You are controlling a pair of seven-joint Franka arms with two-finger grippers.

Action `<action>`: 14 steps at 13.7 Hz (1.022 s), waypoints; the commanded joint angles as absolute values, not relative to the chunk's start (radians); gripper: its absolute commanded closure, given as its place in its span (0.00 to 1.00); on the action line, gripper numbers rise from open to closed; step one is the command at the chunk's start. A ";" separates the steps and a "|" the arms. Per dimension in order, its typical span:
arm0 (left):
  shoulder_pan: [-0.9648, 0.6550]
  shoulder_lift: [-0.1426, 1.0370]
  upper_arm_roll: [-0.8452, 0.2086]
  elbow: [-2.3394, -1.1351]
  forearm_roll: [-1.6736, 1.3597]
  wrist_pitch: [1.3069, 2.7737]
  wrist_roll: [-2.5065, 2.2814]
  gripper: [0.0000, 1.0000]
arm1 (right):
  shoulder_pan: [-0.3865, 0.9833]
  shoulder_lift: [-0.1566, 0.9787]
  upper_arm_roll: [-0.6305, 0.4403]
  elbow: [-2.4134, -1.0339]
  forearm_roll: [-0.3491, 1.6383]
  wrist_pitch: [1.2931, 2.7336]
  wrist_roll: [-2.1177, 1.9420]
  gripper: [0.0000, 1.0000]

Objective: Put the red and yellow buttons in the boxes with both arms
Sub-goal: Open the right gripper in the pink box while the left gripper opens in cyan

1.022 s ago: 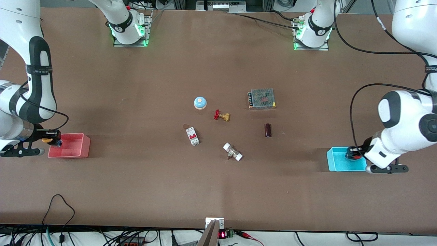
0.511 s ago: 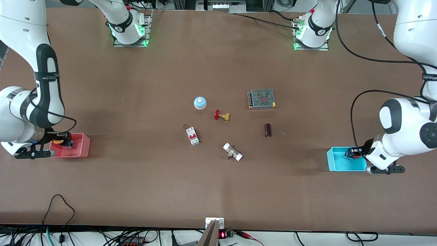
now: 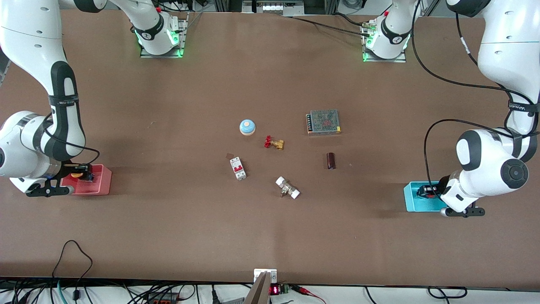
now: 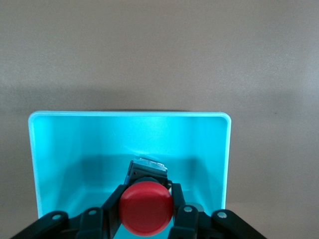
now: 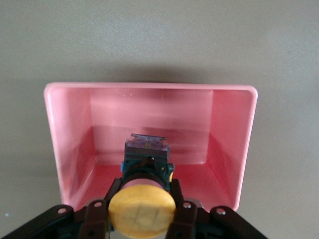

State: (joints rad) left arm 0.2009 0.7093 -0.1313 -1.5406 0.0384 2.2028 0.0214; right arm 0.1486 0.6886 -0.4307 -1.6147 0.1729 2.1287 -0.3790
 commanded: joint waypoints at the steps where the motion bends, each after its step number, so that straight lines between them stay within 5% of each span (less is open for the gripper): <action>1: 0.206 0.701 -0.133 -1.528 0.025 2.204 0.041 0.26 | 0.138 0.709 -0.416 -1.609 0.193 2.177 -0.414 0.74; 4: 0.201 0.680 -0.138 -1.523 0.025 2.206 0.026 0.11 | 0.137 0.719 -0.414 -1.606 0.195 2.194 -0.417 0.74; 8: 0.196 0.602 -0.143 -1.517 0.031 2.200 0.018 0.09 | 0.126 0.742 -0.410 -1.598 0.251 2.200 -0.448 0.70; 10: 0.192 0.554 -0.144 -1.523 0.029 2.192 0.017 0.07 | 0.124 0.747 -0.410 -1.597 0.258 2.215 -0.449 0.58; 14: 0.173 0.424 -0.144 -1.528 0.031 2.097 0.011 0.03 | 0.124 0.746 -0.410 -1.598 0.261 2.224 -0.451 0.00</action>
